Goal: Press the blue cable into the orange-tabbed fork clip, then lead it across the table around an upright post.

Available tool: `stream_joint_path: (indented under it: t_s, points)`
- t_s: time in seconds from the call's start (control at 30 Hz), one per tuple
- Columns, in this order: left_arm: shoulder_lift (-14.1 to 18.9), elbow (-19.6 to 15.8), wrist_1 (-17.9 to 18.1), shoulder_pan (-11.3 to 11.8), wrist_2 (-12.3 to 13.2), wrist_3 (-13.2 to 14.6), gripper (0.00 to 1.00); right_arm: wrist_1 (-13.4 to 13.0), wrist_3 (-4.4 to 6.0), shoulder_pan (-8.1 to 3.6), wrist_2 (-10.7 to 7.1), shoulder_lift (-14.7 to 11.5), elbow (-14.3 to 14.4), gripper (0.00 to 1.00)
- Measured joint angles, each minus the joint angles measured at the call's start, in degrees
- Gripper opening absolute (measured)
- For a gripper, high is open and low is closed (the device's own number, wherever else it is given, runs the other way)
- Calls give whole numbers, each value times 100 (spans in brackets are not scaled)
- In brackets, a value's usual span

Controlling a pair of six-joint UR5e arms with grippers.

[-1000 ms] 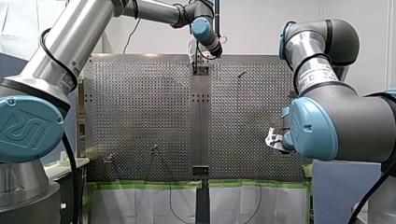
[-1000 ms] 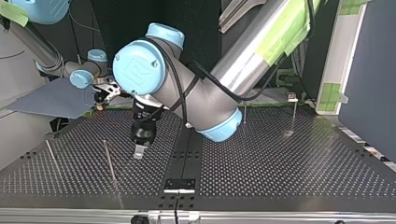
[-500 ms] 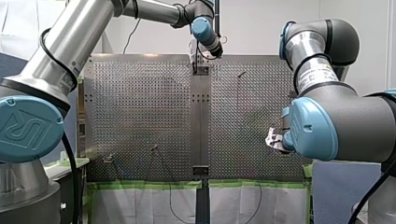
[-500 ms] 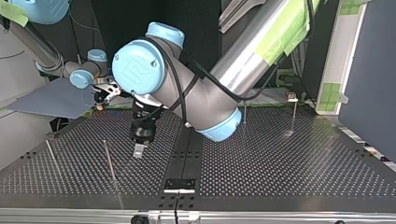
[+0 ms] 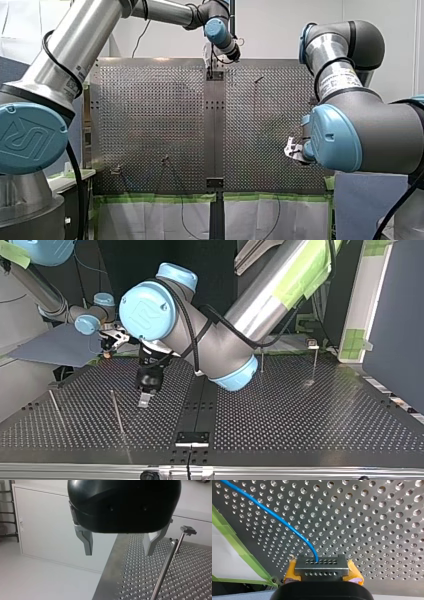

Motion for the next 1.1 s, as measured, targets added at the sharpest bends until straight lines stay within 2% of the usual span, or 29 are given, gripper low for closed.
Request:
stream_joint_path:
  t_s: [0.33,0.43,0.63,0.83,1.1]
  points:
    - [-2,0,9,-33,332,-160,99,0,0,0,1,0,2,0]
    - [0,0,5,-34,342,-229,99,0,0,-1,1,0,2,0]
    - [-1,0,-2,-35,44,-104,99,0,0,-1,1,0,0,0]
    - [-2,0,-3,-33,-347,206,99,0,0,0,1,0,0,0]
    - [-3,1,-2,-34,-869,267,99,0,-3,0,0,0,4,0]
